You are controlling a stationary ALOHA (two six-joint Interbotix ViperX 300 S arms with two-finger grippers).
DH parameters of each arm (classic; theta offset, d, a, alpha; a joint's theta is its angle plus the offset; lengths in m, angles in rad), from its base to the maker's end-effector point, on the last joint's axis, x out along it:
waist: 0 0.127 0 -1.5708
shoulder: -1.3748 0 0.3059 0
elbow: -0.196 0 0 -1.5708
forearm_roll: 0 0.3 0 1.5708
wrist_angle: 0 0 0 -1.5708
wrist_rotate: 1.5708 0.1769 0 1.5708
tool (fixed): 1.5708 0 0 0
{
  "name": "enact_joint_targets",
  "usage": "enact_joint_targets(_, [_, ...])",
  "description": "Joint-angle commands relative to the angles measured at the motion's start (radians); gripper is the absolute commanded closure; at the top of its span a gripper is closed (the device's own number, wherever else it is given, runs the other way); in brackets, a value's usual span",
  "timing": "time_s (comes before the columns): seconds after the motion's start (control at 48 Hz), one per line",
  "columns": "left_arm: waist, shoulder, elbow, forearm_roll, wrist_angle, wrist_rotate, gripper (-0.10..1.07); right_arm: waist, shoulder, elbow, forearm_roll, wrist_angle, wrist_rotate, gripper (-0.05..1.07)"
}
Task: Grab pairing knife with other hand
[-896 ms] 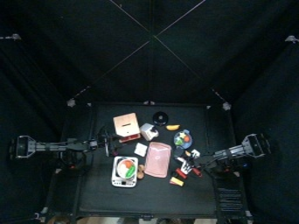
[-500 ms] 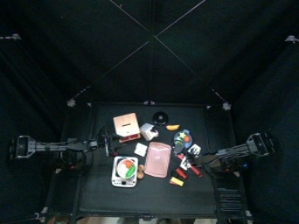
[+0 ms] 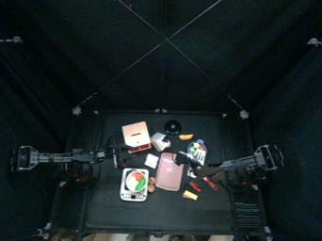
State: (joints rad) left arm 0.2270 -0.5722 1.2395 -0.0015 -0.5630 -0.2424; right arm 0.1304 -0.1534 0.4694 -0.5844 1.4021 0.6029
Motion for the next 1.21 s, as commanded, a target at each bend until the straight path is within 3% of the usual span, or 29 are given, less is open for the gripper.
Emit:
enact_joint_targets(0.0, [-0.002, 0.002, -0.023, 0.003, -0.008, 0.002, 0.11, -0.012, 0.037, -0.086, -0.052, 0.063, -0.064, 0.45])
enact_joint_targets(0.229, [-0.002, 0.0, -0.02, 0.005, -0.008, 0.002, 0.11, -0.031, 0.167, -0.227, -0.155, 0.209, -0.239, 0.45])
enact_joint_targets(0.458, [-0.002, 0.0, -0.017, 0.014, -0.008, 0.002, 0.11, -0.06, 0.261, -0.347, -0.181, 0.224, -0.33, 0.45])
enact_joint_targets(0.854, [-0.002, -0.009, 0.0, 0.023, -0.008, 0.002, 0.11, -0.137, 0.365, -0.453, -0.186, 0.227, -0.397, 0.45])
enact_joint_targets(1.188, [-0.002, -0.009, 0.002, 0.035, -0.008, 0.003, 0.11, -0.164, 0.385, -0.453, -0.13, 0.224, -0.414, 0.45])
